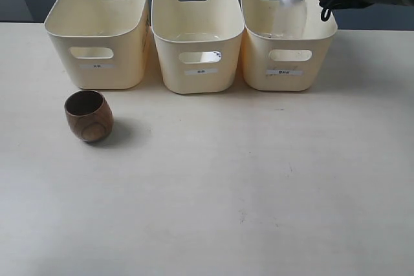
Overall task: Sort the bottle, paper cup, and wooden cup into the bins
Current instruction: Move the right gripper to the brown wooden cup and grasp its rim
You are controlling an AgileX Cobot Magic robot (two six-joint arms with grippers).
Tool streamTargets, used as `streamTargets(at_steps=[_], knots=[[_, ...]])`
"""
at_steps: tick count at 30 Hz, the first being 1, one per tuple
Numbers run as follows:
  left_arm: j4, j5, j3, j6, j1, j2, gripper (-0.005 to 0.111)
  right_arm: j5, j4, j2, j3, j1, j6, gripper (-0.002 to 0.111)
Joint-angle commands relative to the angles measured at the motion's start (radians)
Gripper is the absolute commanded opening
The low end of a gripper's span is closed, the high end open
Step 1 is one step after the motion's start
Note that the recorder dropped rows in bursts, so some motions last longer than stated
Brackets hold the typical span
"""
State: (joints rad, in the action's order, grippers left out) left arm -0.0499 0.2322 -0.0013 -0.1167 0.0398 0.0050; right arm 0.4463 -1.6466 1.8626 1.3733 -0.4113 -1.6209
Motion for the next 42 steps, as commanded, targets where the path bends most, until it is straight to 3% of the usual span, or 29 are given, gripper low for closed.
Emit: streamTargets(at_steps=[1, 6, 11, 18, 21, 30, 38, 42], knots=[[0.003, -0.001, 0.001, 0.002, 0.003, -0.005, 0.0, 0.065, 0.04, -0.002, 0.008, 0.005, -0.063, 0.073], [0.003, -0.001, 0.001, 0.002, 0.003, -0.005, 0.0, 0.042, 0.092, -0.015, 0.008, 0.003, -0.052, 0.073], [0.003, -0.001, 0.001, 0.002, 0.003, -0.005, 0.0, -0.13, 0.199, -0.069, 0.008, 0.003, -0.05, 0.073], [0.003, -0.001, 0.001, 0.002, 0.003, -0.005, 0.0, -0.729, 0.216, -0.101, 0.008, 0.003, -0.045, 0.073], [0.003, -0.001, 0.001, 0.002, 0.003, -0.005, 0.0, -0.907, 0.196, -0.091, 0.008, -0.01, -0.058, 0.073], [0.003, -0.001, 0.001, 0.002, 0.003, -0.005, 0.0, -0.912, -0.076, -0.038, 0.008, -0.103, -0.391, 0.073], [0.003, -0.001, 0.001, 0.002, 0.003, -0.005, 0.0, -0.922, -0.076, 0.039, 0.008, -0.214, -0.488, 0.073], [0.003, -0.001, 0.001, 0.002, 0.003, -0.005, 0.0, -0.836, -0.068, 0.082, 0.008, -0.273, -0.488, 0.073]])
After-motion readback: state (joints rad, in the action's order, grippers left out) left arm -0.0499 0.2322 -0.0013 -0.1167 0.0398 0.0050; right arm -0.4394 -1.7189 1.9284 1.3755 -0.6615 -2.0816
